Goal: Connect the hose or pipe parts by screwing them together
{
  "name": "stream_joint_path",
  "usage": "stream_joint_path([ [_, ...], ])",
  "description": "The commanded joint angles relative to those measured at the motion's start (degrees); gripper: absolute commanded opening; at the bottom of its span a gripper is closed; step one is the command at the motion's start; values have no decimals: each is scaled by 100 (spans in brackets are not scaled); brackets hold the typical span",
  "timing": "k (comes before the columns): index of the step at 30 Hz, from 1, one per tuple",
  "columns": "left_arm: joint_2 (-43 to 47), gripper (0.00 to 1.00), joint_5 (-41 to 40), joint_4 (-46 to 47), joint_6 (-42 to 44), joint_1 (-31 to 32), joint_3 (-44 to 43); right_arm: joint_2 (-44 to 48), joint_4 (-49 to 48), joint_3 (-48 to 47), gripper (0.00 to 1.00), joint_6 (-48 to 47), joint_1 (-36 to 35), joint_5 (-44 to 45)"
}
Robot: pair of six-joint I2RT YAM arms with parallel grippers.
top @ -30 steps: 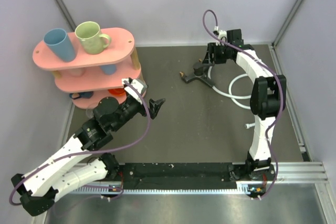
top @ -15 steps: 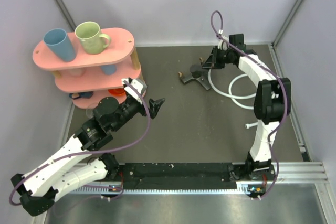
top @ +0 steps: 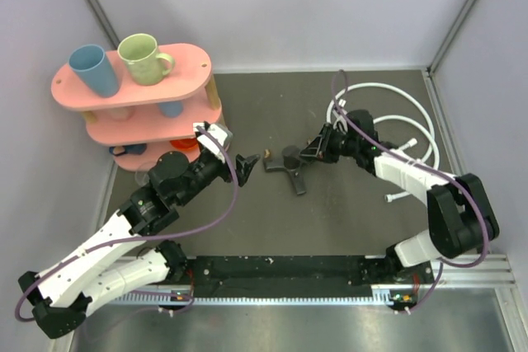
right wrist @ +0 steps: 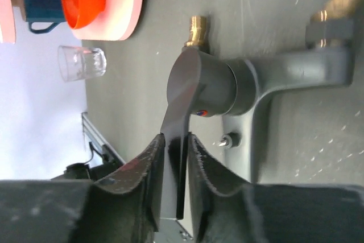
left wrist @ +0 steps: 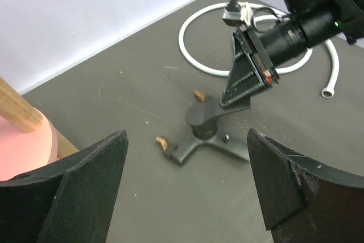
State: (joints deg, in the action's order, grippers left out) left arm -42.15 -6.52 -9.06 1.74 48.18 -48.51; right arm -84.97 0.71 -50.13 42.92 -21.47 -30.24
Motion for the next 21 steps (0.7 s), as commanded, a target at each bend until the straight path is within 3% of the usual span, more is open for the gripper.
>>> stream_joint_path([
  [1, 5, 90, -95, 238, 90, 42, 44, 804, -1168, 644, 25, 1218, -287, 534],
  [6, -30, 90, -182, 238, 99, 51, 61, 1307, -1408, 1111, 39, 1510, -586, 844],
  [11, -48, 90, -314, 238, 73, 77, 70, 1536, 609, 382, 47, -559, -568, 1958],
  [13, -47, 90, -332, 256, 55, 94, 87, 1309, 999, -48, 48, -1029, -438, 2336],
  [18, -39, 91, -490, 273, 11, 121, 87, 35, 2157, -1364, 54, -2461, -199, 1996],
  [21, 23, 90, -788, 46, -811, 156, 9, -991, 2729, -2050, 58, -2737, -190, 1722],
])
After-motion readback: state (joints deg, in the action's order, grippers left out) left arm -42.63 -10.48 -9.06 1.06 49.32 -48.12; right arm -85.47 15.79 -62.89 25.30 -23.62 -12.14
